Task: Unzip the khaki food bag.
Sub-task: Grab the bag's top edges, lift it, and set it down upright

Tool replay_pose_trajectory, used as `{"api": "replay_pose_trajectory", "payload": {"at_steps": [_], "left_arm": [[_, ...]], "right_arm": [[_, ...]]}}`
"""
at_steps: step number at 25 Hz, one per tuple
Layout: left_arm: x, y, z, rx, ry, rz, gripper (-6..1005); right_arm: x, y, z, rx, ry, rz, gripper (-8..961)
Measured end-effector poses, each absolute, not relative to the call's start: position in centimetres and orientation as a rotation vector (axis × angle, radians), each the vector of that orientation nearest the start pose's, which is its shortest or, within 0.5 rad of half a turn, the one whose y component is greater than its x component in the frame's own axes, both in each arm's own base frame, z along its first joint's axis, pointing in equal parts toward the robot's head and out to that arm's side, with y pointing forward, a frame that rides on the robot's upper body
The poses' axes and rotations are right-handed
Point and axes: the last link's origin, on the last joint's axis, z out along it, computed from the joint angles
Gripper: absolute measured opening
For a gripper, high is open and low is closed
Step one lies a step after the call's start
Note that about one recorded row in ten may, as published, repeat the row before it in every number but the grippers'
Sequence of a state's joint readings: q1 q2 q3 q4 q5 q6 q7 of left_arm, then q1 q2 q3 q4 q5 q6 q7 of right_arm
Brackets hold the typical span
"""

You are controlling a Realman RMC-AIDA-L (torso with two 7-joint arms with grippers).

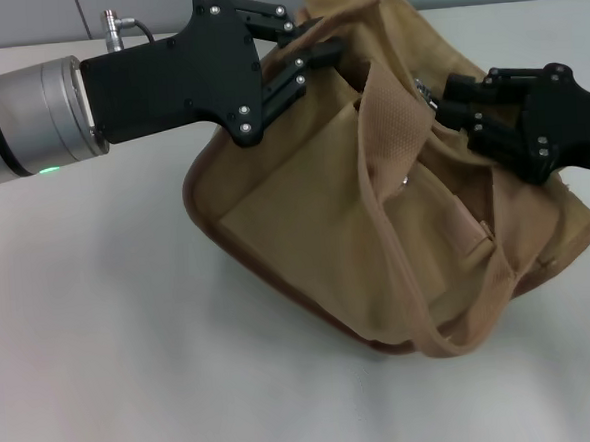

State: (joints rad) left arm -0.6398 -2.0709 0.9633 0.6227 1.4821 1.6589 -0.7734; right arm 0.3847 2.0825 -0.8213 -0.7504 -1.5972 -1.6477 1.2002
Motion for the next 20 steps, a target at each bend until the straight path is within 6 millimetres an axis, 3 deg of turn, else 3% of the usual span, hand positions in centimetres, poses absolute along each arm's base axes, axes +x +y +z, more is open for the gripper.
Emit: {"api": "replay_pose_trajectory", "payload": {"at_steps": [3, 6, 12, 20], "left_arm": [[-15.99, 34.87, 0.44, -2.539, 0.467, -1.101, 88], [-15.97, 34.86, 0.45, -2.54, 0.468, -1.102, 88], [-15.96, 34.83, 0.47, -2.54, 0.47, -1.105, 87], [-15.91, 34.79, 0.48, -2.541, 0.475, -1.108, 88]], "right_arm": [[24.76, 31.31, 2.95, -2.559, 0.338, 0.983, 333], [24.81, 31.49, 2.99, -2.562, 0.361, 0.964, 148], [24.43, 31.68, 2.7, -2.584, 0.375, 0.963, 78], [23.9, 31.9, 2.41, -2.613, 0.365, 0.951, 185]]}}
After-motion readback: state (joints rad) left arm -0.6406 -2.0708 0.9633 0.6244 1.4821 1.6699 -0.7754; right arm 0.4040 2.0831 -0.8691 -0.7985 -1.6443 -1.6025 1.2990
